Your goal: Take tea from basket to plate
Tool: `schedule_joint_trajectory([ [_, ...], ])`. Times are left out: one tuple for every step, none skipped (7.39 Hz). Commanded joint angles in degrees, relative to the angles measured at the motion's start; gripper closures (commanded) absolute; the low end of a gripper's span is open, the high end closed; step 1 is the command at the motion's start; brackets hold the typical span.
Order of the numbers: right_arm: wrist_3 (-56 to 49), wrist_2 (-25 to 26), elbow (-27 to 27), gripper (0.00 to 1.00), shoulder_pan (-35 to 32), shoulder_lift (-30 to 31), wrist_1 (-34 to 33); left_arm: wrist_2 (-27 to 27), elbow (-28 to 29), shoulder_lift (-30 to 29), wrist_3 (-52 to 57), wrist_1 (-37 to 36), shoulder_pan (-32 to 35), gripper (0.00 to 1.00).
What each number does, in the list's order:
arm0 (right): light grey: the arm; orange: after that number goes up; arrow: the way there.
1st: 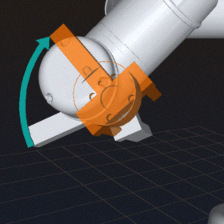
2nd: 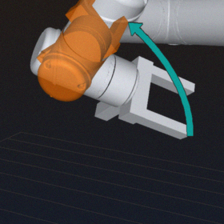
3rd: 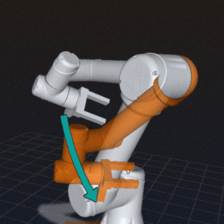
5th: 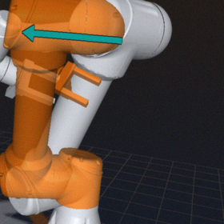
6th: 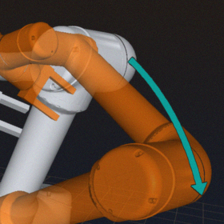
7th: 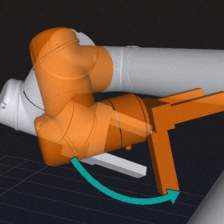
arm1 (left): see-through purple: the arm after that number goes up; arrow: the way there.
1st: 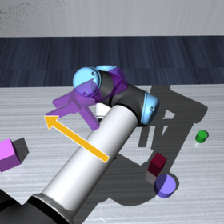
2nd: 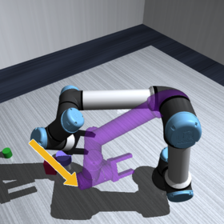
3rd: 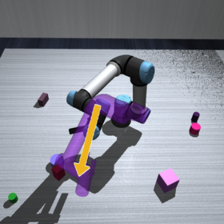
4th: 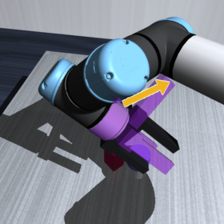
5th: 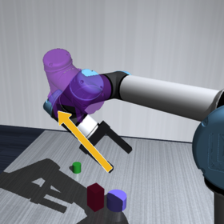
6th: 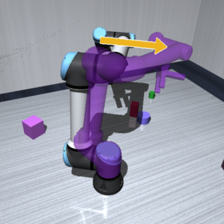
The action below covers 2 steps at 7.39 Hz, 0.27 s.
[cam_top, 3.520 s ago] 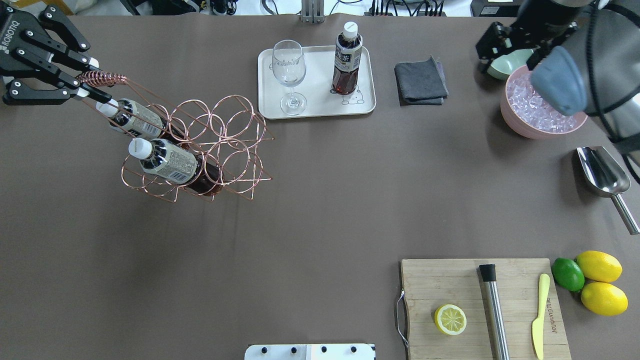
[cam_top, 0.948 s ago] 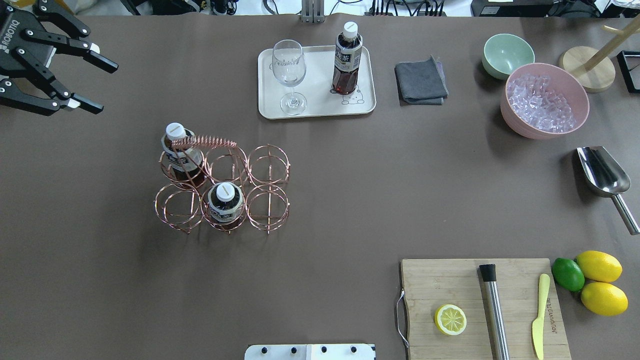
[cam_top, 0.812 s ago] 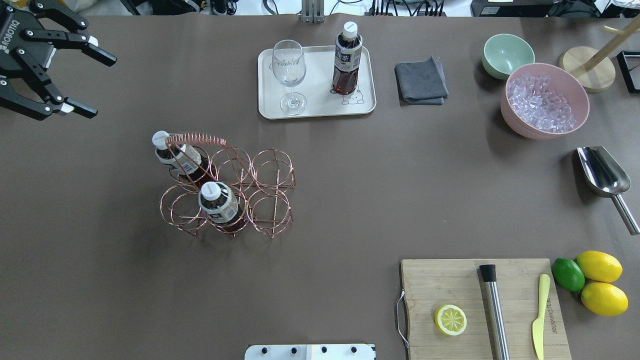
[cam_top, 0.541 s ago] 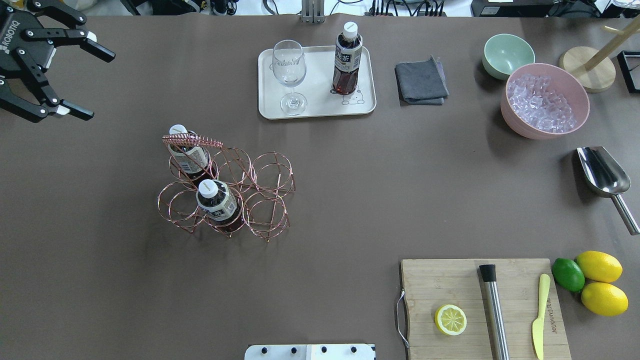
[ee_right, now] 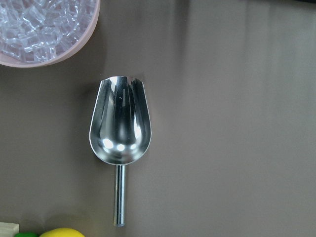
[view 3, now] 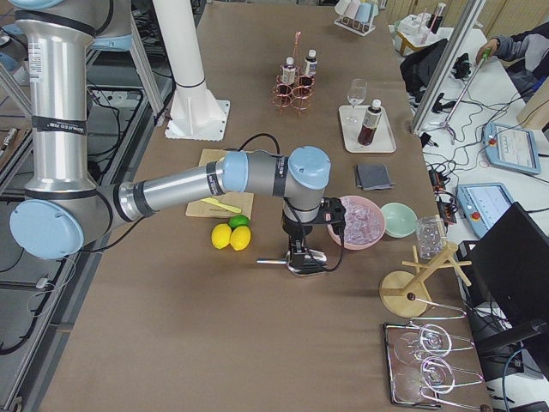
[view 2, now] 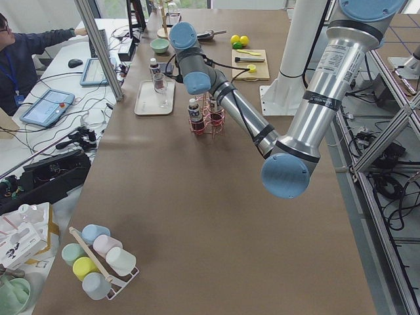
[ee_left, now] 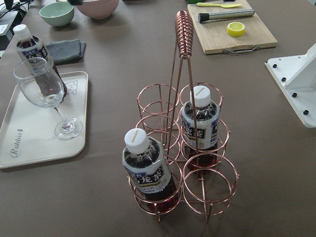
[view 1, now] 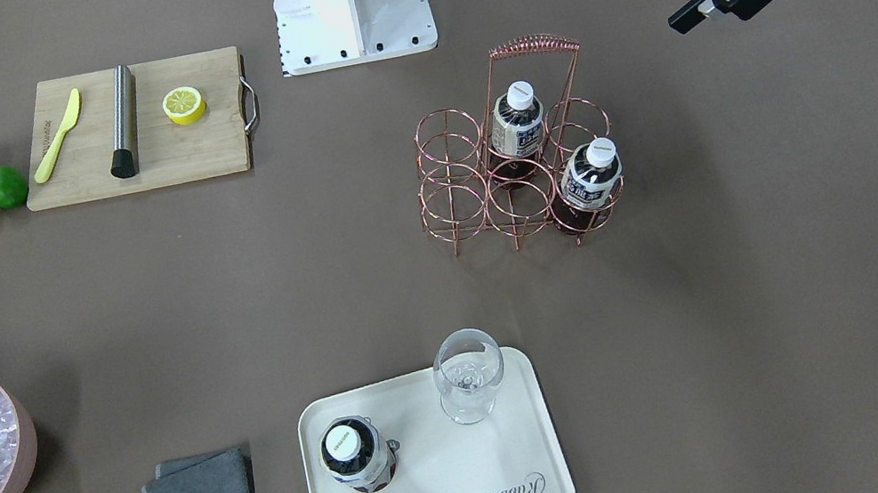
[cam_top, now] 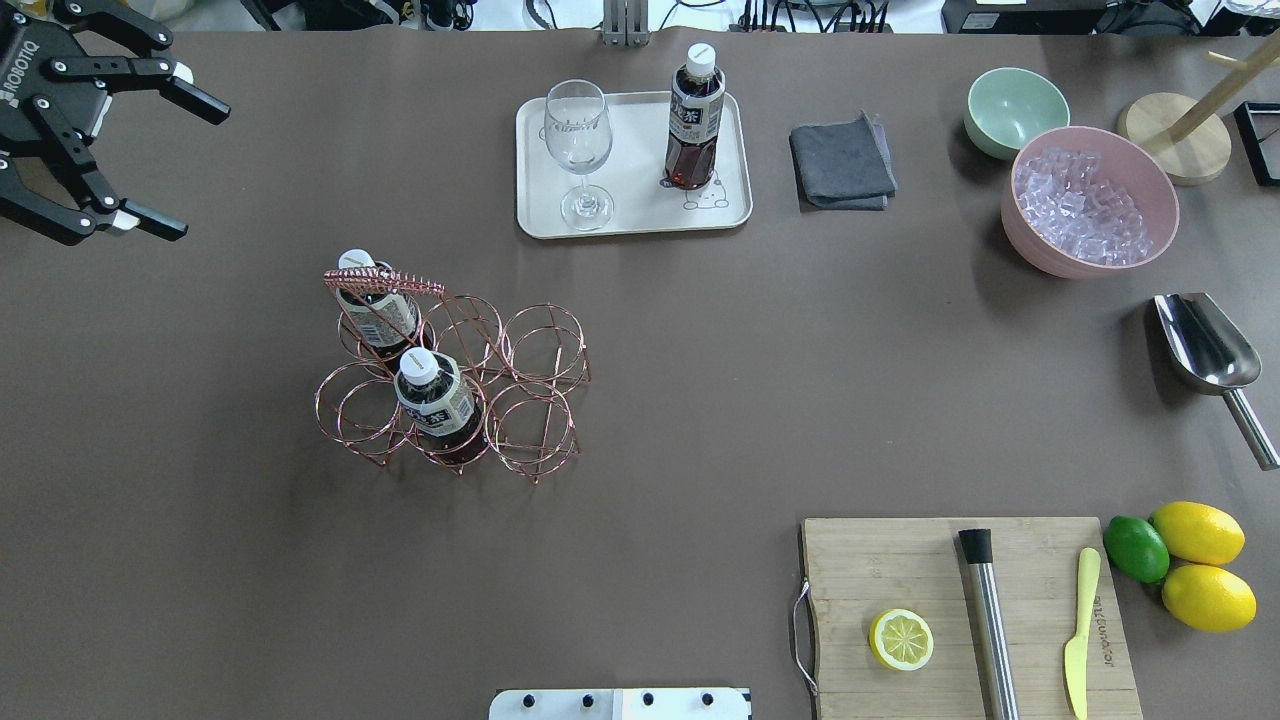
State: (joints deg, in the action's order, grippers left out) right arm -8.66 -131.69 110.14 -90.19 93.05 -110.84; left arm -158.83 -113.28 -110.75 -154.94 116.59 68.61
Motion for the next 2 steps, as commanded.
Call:
schedule_joint_trajectory([
  [-0.05,0.03,-0.01,0.01,-0.16,0.2,0.01,-2.1,13.61,1.15,14.84,-0.23,-0.32,0.03],
  [-0.05,0.03,-0.18,0.01,-0.16,0.29,0.01,-1.92,13.87,1.15,14.93,-0.23,-0.4,0.03],
])
